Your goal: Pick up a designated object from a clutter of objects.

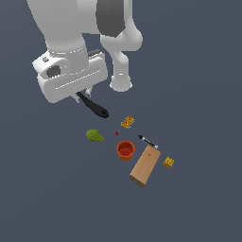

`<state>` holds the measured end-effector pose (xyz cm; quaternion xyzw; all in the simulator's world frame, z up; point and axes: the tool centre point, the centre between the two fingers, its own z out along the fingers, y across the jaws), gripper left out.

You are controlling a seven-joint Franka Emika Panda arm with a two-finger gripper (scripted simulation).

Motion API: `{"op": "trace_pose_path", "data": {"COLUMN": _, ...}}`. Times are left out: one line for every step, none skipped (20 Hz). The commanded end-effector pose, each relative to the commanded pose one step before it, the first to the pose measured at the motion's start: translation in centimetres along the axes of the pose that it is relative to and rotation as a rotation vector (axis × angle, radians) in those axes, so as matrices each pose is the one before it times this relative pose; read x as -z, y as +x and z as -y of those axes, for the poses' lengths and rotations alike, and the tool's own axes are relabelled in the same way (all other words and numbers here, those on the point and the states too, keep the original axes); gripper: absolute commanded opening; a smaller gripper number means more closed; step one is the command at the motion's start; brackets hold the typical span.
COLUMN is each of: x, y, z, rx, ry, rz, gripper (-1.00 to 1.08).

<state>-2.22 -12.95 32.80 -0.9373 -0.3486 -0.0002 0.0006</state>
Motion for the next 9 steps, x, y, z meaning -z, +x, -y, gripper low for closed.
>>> {"op": "trace_pose_path", "data": {"x": 1.145, "y": -0.250, "z": -0.707, "rx": 0.00104, "ry": -0.00063, "rz": 0.00022, "gripper": -1.00}}
{"op": "trace_pose_path", "data": {"x": 0.309, "y": -0.077, "z": -0.215, "rx": 0.00000, "ry": 0.00000, "rz": 0.00000, "gripper": -1.00}}
{"op": "trace_pose_path", "data": {"x": 0.263, "y": -0.064, "z": -0.185, "rx": 0.00000, "ry": 0.00000, "rz": 0.00000, "gripper": -1.00}}
{"op": "trace_pose_path", "data": {"x": 0.219, "y": -0.052, "z": -0.155, "rx": 0.00000, "ry": 0.00000, "rz": 0.00000, "gripper": -1.00}}
{"op": "trace_pose_path", "data": {"x": 0.175, "y": -0.013, "z": -0.108, "rx": 0.00019, "ry": -0.00035, "rz": 0.00057, "gripper": -1.00}}
{"op": "trace_pose_path", "data": {"x": 0.136, "y": -0.032, "z": -0.098, "rx": 0.00000, "ry": 0.00000, "rz": 0.00000, "gripper": -1.00}}
{"op": "trace_pose_path", "data": {"x": 0.097, "y": -0.022, "z": -0.070, "rx": 0.00000, "ry": 0.00000, "rz": 0.00000, "gripper": -1.00}}
{"op": "trace_pose_path", "data": {"x": 0.058, "y": -0.013, "z": -0.042, "rx": 0.00000, "ry": 0.00000, "rz": 0.00000, "gripper": -1.00}}
{"op": "trace_pose_path", "data": {"x": 0.019, "y": -0.004, "z": -0.014, "rx": 0.00000, "ry": 0.00000, "rz": 0.00000, "gripper": -1.00}}
